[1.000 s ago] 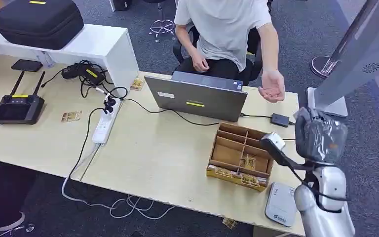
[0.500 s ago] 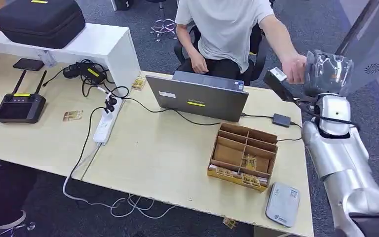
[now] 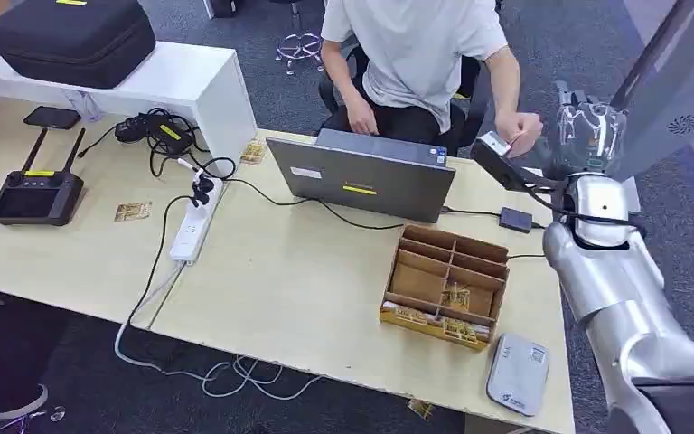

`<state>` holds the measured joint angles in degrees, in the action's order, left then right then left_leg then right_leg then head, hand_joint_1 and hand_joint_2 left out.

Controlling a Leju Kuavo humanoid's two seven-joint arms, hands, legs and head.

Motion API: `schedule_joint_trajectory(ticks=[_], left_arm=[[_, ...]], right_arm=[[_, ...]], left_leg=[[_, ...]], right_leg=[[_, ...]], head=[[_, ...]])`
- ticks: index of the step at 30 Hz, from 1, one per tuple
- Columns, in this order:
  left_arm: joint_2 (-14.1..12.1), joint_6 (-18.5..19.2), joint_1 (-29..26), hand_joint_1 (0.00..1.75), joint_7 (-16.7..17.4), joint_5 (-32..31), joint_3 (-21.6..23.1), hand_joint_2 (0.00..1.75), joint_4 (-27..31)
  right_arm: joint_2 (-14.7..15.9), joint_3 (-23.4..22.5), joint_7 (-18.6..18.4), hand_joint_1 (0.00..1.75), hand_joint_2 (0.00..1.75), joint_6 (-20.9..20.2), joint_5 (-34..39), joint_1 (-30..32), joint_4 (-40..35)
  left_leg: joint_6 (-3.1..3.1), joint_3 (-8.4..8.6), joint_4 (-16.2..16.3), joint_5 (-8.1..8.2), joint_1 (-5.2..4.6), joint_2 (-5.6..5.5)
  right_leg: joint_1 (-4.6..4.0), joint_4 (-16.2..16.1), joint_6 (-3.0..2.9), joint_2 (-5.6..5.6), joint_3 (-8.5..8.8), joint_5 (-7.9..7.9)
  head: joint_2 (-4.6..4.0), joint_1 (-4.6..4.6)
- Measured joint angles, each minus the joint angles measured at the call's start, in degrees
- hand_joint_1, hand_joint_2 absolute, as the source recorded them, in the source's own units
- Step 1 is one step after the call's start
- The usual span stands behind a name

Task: Pass the card to the sensor for recognition and then transmit it.

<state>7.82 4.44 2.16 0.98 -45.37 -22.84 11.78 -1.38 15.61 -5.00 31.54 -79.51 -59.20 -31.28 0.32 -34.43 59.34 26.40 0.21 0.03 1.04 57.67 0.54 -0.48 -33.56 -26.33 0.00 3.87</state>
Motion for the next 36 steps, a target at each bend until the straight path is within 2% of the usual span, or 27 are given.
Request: schedule_joint_trajectory(ticks=[2,5,9,12,15,21,25,30,34,36], left_arm=[[0.0,-0.3,0.0,0.00,0.0,0.2,0.0,1.75,0.0],[0.0,-0.5,0.0,0.00,0.1,0.6,-0.1,1.75,0.0],[0.2,-0.9,-0.1,0.00,0.3,1.4,-0.9,1.75,0.0],[0.5,-1.2,-0.3,0.00,0.7,2.2,-2.0,1.75,0.0],[0.6,-1.4,-0.5,0.00,0.8,2.2,-2.6,1.75,0.0],[0.8,-1.6,-0.4,0.00,0.8,3.0,-3.7,1.75,0.0],[1.2,-2.2,-0.7,0.00,1.2,3.9,-5.0,1.75,0.0],[1.5,-2.7,-0.7,0.00,1.2,4.5,-6.6,1.75,0.0],[1.7,-2.7,-0.6,0.00,1.2,4.9,-7.8,1.75,0.0],[1.7,-2.7,-0.6,0.00,1.2,5.0,-8.2,1.75,0.0]], right_arm=[[0.0,-0.1,3.0,0.00,1.75,0.8,2.8,2.3,-2.6],[0.2,-0.1,5.6,0.00,1.75,1.0,5.8,6.8,-8.2],[1.4,-0.2,8.1,0.00,1.75,0.5,7.8,17.6,-22.6],[3.1,-0.2,9.3,0.00,1.75,0.5,7.5,28.0,-35.3],[4.1,-0.1,9.4,0.00,1.75,0.0,7.3,33.8,-43.1],[5.8,-0.2,10.4,0.00,1.75,-0.3,6.7,39.2,-51.5],[8.1,-0.2,12.0,0.00,1.75,0.0,5.7,49.0,-60.0],[10.1,-0.4,13.0,0.00,1.75,0.4,5.0,58.4,-66.5],[11.2,-0.2,13.3,0.00,1.75,-5.3,5.4,62.2,-67.7],[11.7,0.0,13.3,0.00,1.75,-6.3,5.4,63.0,-67.4]], left_leg=[[0.00,0.01,0.0,0.00,0.00,0.01],[0.00,0.03,0.0,0.00,0.00,0.01],[0.02,0.01,0.0,0.03,0.00,-0.06],[0.05,-0.06,0.0,0.13,-0.01,-0.14],[0.01,-0.07,0.0,0.22,-0.02,0.03],[0.00,0.00,0.0,0.22,0.00,-0.03],[0.03,-0.05,0.0,0.26,-0.01,-0.12],[0.07,-0.05,0.0,0.40,-0.02,-0.04],[0.09,-0.03,0.0,0.42,-0.02,0.01],[0.10,-0.03,0.0,0.41,-0.01,0.01]], right_leg=[[0.00,0.0,0.00,0.00,0.01,0.00],[0.00,0.0,0.00,0.00,0.01,0.01],[0.00,0.0,0.03,-0.05,0.02,-0.03],[0.00,-0.1,0.08,-0.13,0.01,-0.10],[0.01,-0.1,0.08,0.03,-0.06,-0.10],[0.00,-0.1,0.06,-0.08,0.00,-0.12],[0.00,-0.1,0.07,-0.17,0.02,-0.17],[0.01,-0.1,0.06,-0.12,-0.01,-0.24],[0.01,-0.1,0.07,-0.05,0.00,-0.25],[0.00,-0.1,0.07,-0.05,0.00,-0.25]], head=[[0.00,-0.02],[0.00,-0.02],[0.00,0.00],[0.00,-0.02],[0.00,0.00],[0.00,-0.02],[0.00,0.00],[0.00,-0.02],[0.00,0.00],[0.00,-0.02]])
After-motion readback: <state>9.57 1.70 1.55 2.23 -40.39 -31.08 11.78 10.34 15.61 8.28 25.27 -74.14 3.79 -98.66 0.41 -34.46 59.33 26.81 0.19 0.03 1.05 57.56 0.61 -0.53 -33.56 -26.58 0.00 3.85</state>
